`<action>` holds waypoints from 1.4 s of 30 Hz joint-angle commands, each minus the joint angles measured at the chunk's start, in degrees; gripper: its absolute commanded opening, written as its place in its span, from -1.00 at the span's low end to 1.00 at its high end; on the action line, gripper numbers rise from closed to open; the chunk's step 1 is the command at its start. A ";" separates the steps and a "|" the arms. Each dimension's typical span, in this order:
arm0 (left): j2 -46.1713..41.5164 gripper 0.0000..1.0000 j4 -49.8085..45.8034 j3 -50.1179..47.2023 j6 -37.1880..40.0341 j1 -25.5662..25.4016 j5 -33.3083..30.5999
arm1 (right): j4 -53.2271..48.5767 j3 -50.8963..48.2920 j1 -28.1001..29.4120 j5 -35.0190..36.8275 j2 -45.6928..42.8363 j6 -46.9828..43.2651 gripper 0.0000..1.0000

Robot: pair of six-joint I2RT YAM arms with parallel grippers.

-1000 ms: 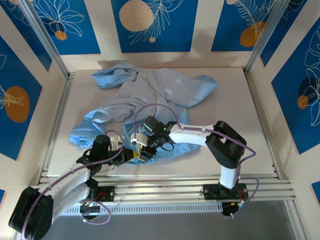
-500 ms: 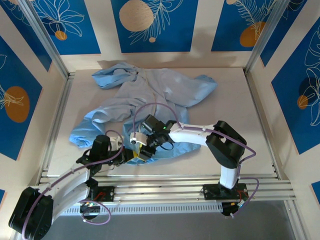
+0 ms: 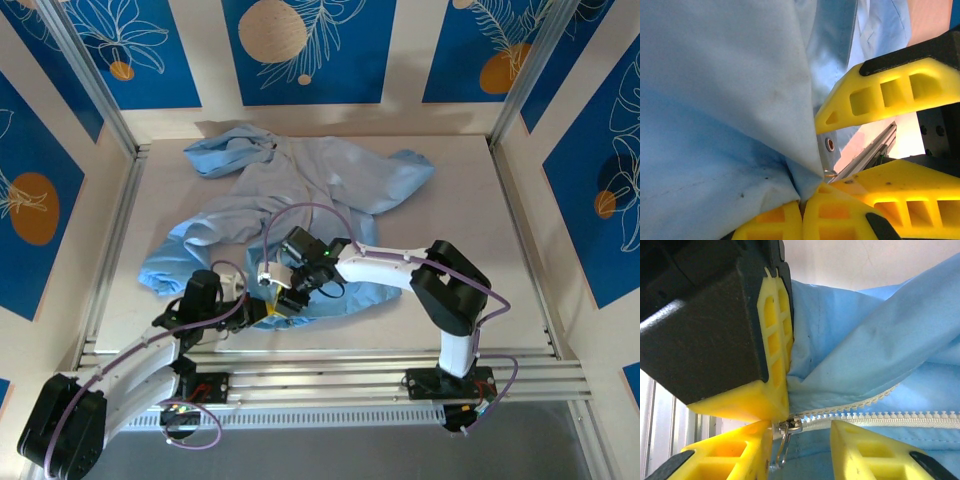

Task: Zip up the jacket

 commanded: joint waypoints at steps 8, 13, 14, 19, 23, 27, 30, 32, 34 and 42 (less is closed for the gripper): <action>-0.02 -1.00 -0.34 -0.10 1.85 0.50 2.19 | -3.67 3.49 0.12 -2.00 3.97 -2.58 -0.28; -0.01 -1.00 -0.45 -0.09 2.11 0.50 2.27 | -4.76 4.13 0.12 -2.99 5.58 -3.80 -0.28; 0.00 -1.00 -0.45 -0.10 2.19 0.54 2.36 | -4.95 4.20 0.10 -3.06 5.77 -4.06 -0.28; -0.01 -1.00 -0.54 0.02 2.55 0.51 2.71 | -4.95 4.24 0.21 -2.60 6.32 -5.26 -0.42; 0.08 -1.00 -0.67 0.27 2.79 0.51 2.89 | -5.04 5.15 0.28 -2.32 6.87 -5.75 -0.62; -0.12 -1.00 -1.54 0.56 3.24 0.50 2.89 | -5.28 5.98 0.72 -1.95 7.33 -5.93 -0.76; -0.41 -1.00 -2.44 0.57 3.25 0.57 2.50 | -5.69 6.18 1.12 -2.24 7.69 -6.32 -0.82; -0.80 -1.00 -3.23 0.62 3.15 0.58 2.06 | -5.82 6.06 1.39 -2.49 7.91 -6.54 -0.73; -1.20 -1.00 -4.34 0.55 2.99 0.58 1.45 | -5.89 5.90 1.74 -2.55 8.12 -6.77 -0.64; -3.18 -1.00 -6.84 0.11 2.03 0.58 -0.53 | -5.68 6.46 2.36 -2.76 9.18 -7.08 -0.42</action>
